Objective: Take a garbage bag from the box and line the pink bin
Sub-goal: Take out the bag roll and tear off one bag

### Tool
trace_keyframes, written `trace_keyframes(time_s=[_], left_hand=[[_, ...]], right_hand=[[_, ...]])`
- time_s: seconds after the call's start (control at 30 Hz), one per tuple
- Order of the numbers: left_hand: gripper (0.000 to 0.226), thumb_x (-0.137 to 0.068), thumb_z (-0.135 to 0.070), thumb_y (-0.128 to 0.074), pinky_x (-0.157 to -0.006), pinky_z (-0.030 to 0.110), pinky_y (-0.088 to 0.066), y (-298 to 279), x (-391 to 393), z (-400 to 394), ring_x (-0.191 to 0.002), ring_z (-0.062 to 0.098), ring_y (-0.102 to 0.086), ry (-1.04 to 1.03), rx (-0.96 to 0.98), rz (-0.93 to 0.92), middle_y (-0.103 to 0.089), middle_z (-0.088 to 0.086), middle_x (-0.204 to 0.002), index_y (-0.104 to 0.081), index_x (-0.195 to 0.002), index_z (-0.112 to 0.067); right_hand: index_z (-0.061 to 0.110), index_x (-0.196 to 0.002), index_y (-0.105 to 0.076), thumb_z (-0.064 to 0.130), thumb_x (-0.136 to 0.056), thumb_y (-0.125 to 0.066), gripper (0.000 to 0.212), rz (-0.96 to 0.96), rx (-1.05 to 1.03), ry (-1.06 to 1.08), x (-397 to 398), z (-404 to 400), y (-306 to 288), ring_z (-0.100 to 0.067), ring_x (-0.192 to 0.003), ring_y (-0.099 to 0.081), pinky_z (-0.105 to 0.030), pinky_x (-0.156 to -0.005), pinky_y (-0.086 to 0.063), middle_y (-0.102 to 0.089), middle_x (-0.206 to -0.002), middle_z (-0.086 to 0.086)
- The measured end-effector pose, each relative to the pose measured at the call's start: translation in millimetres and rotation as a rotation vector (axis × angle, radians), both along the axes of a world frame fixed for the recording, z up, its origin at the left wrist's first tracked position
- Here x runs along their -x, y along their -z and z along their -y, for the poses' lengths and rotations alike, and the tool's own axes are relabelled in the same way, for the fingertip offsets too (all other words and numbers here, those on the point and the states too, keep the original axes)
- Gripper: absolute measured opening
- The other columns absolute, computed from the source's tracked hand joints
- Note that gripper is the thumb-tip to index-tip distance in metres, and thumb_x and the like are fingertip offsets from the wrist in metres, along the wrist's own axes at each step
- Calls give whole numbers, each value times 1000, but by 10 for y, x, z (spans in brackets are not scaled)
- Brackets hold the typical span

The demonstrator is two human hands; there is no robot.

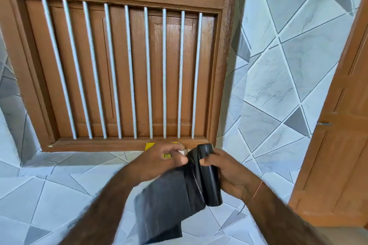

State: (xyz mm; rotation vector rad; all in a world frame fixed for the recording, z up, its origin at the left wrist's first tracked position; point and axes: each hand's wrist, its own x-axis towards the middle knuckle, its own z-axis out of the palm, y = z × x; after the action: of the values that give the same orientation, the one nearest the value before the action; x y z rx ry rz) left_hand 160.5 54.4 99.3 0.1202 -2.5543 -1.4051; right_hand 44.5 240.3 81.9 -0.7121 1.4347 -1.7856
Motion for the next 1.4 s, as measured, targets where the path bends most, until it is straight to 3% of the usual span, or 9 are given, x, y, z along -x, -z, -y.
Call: trace_keyframes(time_s=[0.1,0.17,0.23,0.53,0.67,0.93,1.1,1.23,1.4], left_hand=[[23,-80,-27,-73,-79,26,-48,88,93,-141,-84,13,-62,60,-165,3,-72,15,-94,-73,-97,-11],[8,-86,-16,-69,-71,22,-45,94,96,-143,-75,12,-56,63,-180,-22,-64,5,-78,-70,-82,-10],[14,-90,-11,-64,-74,22,-44,83,103,-131,-75,10,-54,47,-149,-48,-60,-2,-75,-67,-77,-13],[15,-91,-13,-63,-63,17,-43,116,236,-345,-63,1,-54,-154,21,-161,-64,-8,-69,-69,-78,-17],[16,-90,-20,-63,-70,32,-49,142,261,-378,-66,12,-60,-200,33,-213,-70,2,-73,-69,-75,-18],[24,-90,-26,-62,-72,37,-50,118,273,-402,-70,16,-60,-252,146,-259,-66,-2,-67,-67,-70,-16],[19,-91,-23,-62,-67,24,-46,75,240,-402,-72,9,-61,-342,114,-303,-70,-5,-71,-72,-75,-18],[19,-92,-22,-62,-73,32,-49,2,202,-334,-77,16,-64,-267,96,-261,-71,-2,-74,-72,-76,-20],[13,-91,-23,-64,-76,30,-54,-33,179,-361,-79,7,-66,-250,93,-279,-74,-9,-80,-77,-87,-22]], right_hand=[[5,-100,-68,4,-70,-69,30,-32,10,21,-13,-22,-39,-31,-90,-65,-41,-87,-53,-67,-95,-19],[3,-103,-69,6,-70,-74,33,-61,-19,28,2,-60,-50,-31,-90,-66,-42,-87,-54,-68,-96,-19],[1,-107,-68,9,-67,-78,42,-93,-76,63,1,-77,-38,-33,-93,-66,-47,-93,-52,-70,-99,-19],[5,-97,-73,5,-73,-76,25,-45,-12,339,-55,33,3,-30,-83,-71,-37,-75,-58,-74,-96,-20],[10,-87,-75,6,-76,-73,12,-39,35,403,-74,80,-27,-25,-73,-72,-31,-66,-57,-76,-90,-16],[10,-93,-71,11,-72,-77,22,-79,59,527,-77,172,-10,-28,-82,-69,-33,-69,-55,-72,-86,-12],[15,-83,-73,7,-74,-76,12,-147,77,535,-91,183,-45,-28,-81,-69,-35,-73,-57,-73,-83,-11],[13,-81,-75,0,-73,-73,16,-257,82,543,-101,173,-97,-22,-79,-71,-29,-71,-58,-75,-82,-8],[14,-80,-73,4,-72,-80,14,-113,121,521,-116,212,-83,-25,-77,-70,-30,-66,-55,-74,-81,-9]])
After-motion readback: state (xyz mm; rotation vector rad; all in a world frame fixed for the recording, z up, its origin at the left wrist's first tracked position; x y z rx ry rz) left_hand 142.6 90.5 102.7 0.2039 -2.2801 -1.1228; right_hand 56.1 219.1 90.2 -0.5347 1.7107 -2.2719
